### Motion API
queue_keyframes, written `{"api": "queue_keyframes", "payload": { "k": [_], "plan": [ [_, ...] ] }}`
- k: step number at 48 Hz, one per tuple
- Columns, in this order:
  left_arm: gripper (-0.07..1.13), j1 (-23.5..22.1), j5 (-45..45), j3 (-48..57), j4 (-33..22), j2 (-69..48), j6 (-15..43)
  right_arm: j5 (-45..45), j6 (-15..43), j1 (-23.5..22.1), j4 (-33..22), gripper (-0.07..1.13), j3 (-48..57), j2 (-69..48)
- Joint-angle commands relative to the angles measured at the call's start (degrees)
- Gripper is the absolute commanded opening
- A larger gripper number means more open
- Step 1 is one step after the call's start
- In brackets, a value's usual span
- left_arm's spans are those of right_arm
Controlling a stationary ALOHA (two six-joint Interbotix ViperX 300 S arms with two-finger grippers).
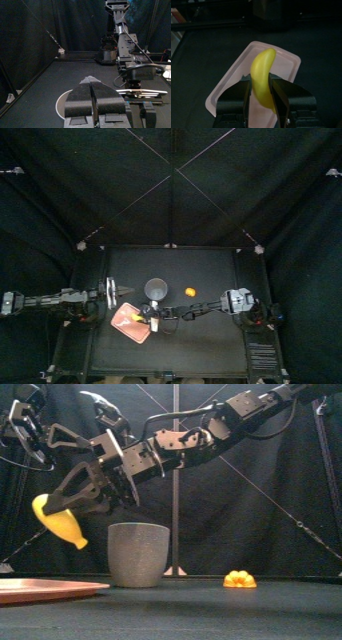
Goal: Pick the banana then place it on the pink plate
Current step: Drop banana on the pink plate and return to neutral
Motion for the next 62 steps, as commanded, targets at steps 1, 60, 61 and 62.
{"api": "queue_keyframes", "payload": {
  "k": [1,60,61,62],
  "plan": [
    [-0.01,0.44,-0.18,-0.53,0.18,0.26,0.00,2.20,0.00,0.18,1.58,0.67,-3.60,-0.44],
    [-0.01,0.44,-0.79,0.53,-0.09,-0.18,-0.09,-30.59,-0.62,-1.32,4.48,0.94,41.40,-35.24],
    [-0.01,0.26,-0.88,0.53,-0.09,-0.18,-0.09,-30.59,-0.70,-1.49,4.39,0.94,42.10,-35.95],
    [-0.01,0.09,-0.88,0.44,0.00,-0.18,-0.09,-30.59,-0.70,-1.76,4.39,0.94,42.80,-36.56]
  ]
}}
